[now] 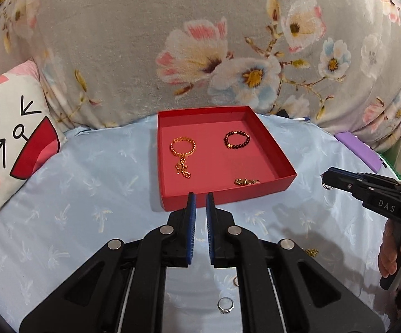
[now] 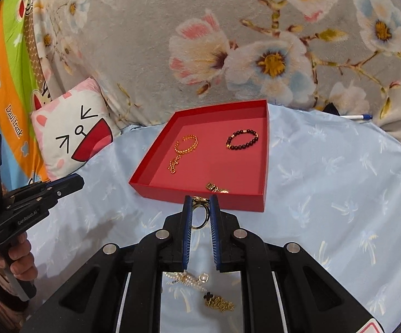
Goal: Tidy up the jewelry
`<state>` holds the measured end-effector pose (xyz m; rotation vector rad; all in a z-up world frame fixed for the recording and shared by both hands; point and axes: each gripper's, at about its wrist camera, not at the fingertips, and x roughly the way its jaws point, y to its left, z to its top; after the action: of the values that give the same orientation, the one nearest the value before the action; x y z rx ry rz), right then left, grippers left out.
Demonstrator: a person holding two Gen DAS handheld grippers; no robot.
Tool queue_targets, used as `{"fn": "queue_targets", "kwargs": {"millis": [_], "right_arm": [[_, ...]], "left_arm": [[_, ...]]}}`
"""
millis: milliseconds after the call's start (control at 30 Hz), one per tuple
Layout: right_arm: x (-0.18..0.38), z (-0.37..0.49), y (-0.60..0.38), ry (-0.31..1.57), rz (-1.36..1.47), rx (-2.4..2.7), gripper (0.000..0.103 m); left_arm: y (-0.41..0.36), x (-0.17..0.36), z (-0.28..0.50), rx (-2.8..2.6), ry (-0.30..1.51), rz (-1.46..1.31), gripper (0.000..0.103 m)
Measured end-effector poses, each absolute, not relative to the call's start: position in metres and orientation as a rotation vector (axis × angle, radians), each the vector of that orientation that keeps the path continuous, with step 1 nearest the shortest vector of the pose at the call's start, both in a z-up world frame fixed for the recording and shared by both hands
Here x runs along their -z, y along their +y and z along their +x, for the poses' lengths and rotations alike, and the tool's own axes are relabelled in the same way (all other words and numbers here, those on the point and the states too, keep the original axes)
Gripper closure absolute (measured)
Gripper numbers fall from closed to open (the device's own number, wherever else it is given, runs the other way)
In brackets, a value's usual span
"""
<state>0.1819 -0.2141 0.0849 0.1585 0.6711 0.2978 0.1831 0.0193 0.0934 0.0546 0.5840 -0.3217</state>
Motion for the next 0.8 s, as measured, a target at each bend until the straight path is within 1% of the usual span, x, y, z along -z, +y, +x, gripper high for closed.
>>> {"fn": "queue_targets", "kwargs": {"millis": [167, 333, 533, 800], "right_arm": [[-0.085, 0.221, -0.210, 0.711, 0.164, -0.303, 0.092], [-0.071, 0.278, -0.203, 0.778, 0.191, -0.286, 0.092], [-0.041, 0.337, -0.199, 0.856, 0.227, -0.246, 0.092], [-0.022, 0.360, -0.194, 0.870, 0.178, -0.211, 0.091]], "left_arm": [[0.005, -0.097, 0.210, 0.341, 0.610, 0.053, 0.096], [-0.017, -0.093, 0.261, 0.347, 0.648, 0.051, 0.096], [-0.036, -0.065, 0.327, 0.334, 0.751, 0.010, 0.096], [-0.045, -0.035, 0.373, 0.297, 0.813, 0.025, 0.096]]}}
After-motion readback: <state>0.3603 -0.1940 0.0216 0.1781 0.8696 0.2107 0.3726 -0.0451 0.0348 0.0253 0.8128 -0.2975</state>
